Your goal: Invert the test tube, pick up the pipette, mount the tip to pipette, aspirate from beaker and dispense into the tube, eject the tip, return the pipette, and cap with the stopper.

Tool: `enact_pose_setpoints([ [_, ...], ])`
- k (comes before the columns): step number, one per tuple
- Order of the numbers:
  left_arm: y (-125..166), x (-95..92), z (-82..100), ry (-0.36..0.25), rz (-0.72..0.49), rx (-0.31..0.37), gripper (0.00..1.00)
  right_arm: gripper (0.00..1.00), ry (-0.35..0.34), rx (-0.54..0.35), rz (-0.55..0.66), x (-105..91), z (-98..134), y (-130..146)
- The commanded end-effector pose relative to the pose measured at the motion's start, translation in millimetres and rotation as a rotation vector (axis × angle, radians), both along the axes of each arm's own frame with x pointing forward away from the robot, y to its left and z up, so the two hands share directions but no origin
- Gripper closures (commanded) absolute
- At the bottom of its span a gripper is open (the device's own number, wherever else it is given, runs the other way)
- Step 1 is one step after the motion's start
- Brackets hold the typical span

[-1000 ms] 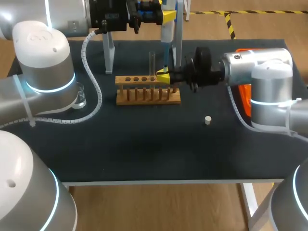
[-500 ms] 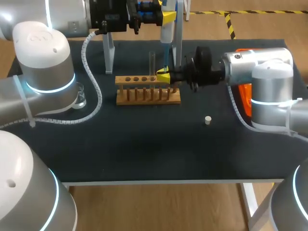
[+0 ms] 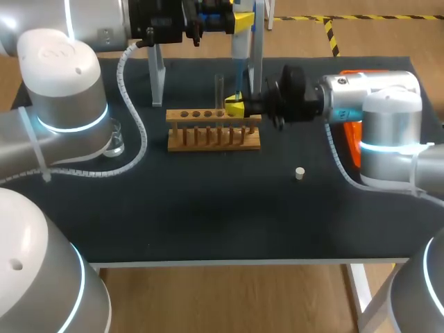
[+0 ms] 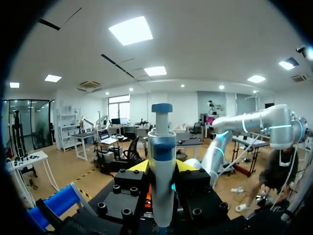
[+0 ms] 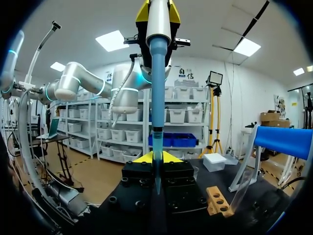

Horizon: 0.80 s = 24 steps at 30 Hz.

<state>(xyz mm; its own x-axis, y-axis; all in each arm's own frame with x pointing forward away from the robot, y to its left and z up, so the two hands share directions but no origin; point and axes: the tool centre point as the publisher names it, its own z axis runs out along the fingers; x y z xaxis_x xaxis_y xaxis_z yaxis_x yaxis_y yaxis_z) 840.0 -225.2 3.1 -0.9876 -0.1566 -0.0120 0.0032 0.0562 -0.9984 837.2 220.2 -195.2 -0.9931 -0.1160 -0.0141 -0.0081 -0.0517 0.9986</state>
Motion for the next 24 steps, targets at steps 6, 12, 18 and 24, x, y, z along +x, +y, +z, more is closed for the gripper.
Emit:
enact_pose_setpoints([
  [6,1,-0.1,-5.6,0.002,-0.001,0.003,1.00,1.00,-0.004,0.032,-0.010,-0.7,31,-3],
  [12,1,-0.1,-5.6,0.002,-0.001,0.003,1.00,1.00,0.000,0.041,-0.017,-2.0,41,-2],
  [18,1,-0.1,-5.6,0.002,-0.001,0.003,1.00,1.00,-0.003,0.016,-0.012,-2.6,35,0],
  [24,1,-0.1,-5.6,0.002,-0.001,0.003,1.00,0.00,-0.007,-0.050,-0.016,-0.3,8,-5],
])
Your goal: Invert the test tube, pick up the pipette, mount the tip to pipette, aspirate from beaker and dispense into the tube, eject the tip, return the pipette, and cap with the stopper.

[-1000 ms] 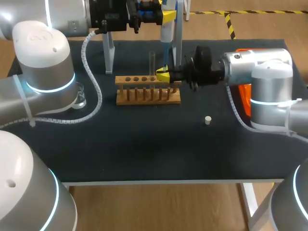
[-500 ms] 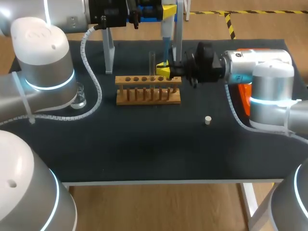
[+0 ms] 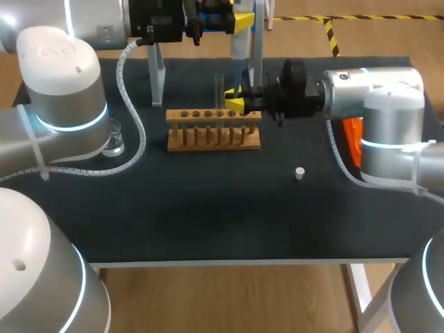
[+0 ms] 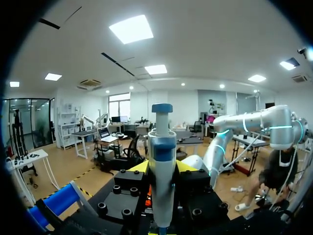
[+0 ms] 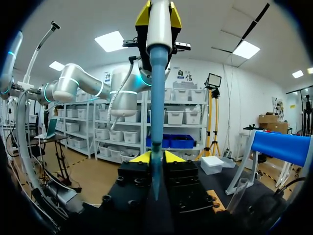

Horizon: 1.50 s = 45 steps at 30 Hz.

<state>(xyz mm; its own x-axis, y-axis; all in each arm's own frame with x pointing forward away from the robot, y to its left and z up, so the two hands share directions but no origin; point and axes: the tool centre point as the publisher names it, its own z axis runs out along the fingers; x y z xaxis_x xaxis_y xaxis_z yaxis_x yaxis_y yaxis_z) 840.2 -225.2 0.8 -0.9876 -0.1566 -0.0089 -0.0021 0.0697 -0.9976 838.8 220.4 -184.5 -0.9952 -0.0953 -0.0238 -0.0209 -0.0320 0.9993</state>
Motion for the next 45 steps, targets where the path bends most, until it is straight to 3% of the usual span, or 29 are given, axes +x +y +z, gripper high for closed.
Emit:
enact_pose_setpoints([
  [1,1,-0.3,-3.2,-0.004,-0.001,-0.010,1.00,0.00,0.004,-0.045,0.001,-1.8,-6,-6],
  [15,1,-0.3,-3.2,-0.004,-0.001,-0.010,1.00,0.00,-0.043,-0.206,-0.020,-7.1,-41,-56],
  [24,1,-0.3,-3.2,-0.004,-0.001,-0.010,1.00,0.00,-0.074,-0.250,-0.050,-8.2,-49,-85],
  [45,1,-0.3,-3.2,-0.004,-0.001,-0.010,1.00,0.00,-0.080,-0.251,-0.059,-9.3,-48,-89],
])
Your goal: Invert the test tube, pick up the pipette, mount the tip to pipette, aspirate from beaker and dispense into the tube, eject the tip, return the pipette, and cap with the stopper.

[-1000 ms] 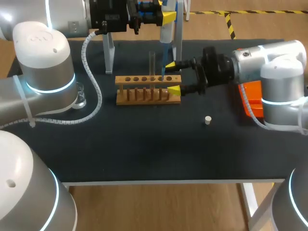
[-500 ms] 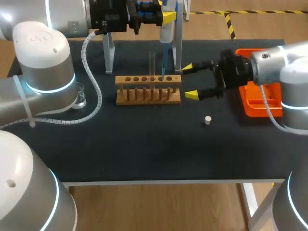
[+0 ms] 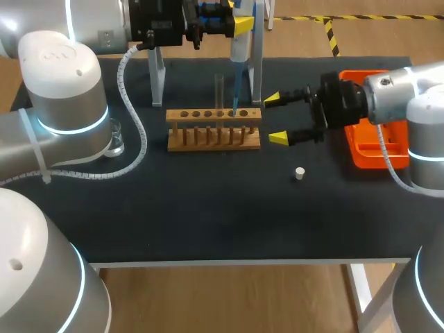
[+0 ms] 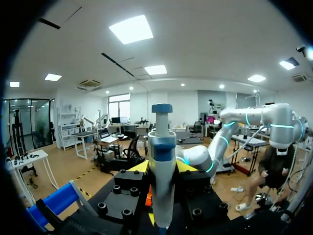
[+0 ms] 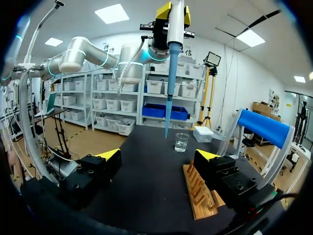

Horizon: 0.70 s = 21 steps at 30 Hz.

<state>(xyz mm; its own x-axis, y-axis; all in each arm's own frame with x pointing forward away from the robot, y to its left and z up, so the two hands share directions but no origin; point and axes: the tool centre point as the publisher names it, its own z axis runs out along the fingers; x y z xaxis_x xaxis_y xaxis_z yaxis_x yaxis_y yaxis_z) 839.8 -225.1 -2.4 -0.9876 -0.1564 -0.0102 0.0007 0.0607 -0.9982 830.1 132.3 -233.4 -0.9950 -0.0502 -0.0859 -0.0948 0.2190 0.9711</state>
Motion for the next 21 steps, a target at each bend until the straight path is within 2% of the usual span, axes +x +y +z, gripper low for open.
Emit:
enact_pose_setpoints([
  [1,1,0.1,-0.1,-0.001,-0.001,-0.001,1.00,0.00,0.000,-0.001,0.000,-0.6,1,-1],
  [18,1,0.1,-0.1,-0.001,-0.001,-0.001,1.00,0.00,0.000,-0.001,0.000,-0.6,1,-1],
  [21,24,-0.1,-1.9,-0.020,0.037,-0.002,1.00,0.00,0.000,-0.001,0.000,-0.6,1,-1],
])
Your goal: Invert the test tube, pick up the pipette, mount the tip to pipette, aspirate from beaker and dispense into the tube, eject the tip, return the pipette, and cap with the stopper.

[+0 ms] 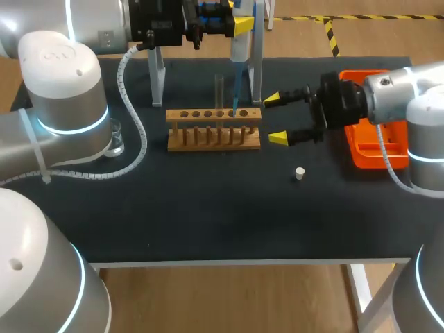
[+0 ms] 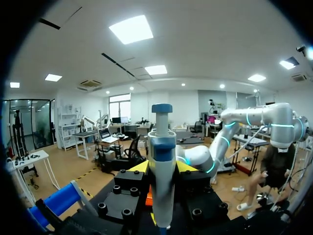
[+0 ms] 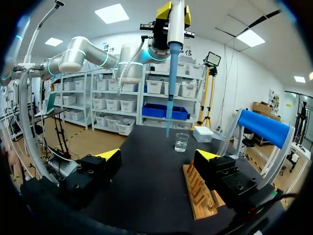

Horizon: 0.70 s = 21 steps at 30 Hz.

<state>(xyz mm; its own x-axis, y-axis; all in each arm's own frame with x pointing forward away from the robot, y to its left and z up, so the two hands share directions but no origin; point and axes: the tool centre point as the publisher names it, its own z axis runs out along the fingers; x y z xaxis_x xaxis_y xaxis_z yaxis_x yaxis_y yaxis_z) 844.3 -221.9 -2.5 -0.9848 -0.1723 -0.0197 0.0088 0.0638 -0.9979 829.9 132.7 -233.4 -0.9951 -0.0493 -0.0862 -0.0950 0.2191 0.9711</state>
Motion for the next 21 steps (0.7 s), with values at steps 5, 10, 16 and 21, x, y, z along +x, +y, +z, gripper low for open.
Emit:
enact_pose_setpoints([
  [5,67,-2.6,-6.2,-0.029,0.086,0.000,1.00,0.00,0.001,-0.001,0.001,-0.4,1,-1],
  [10,109,-0.6,-14.0,-0.038,0.138,0.001,1.00,0.00,0.001,-0.001,0.001,-0.4,1,-1],
  [16,155,2.4,-28.4,-0.039,0.199,0.009,1.00,0.00,0.001,-0.001,0.001,-0.4,1,-1],
  [21,190,5.3,-36.8,-0.040,0.258,0.011,1.00,0.00,0.001,-0.001,0.001,-0.4,1,-1],
])
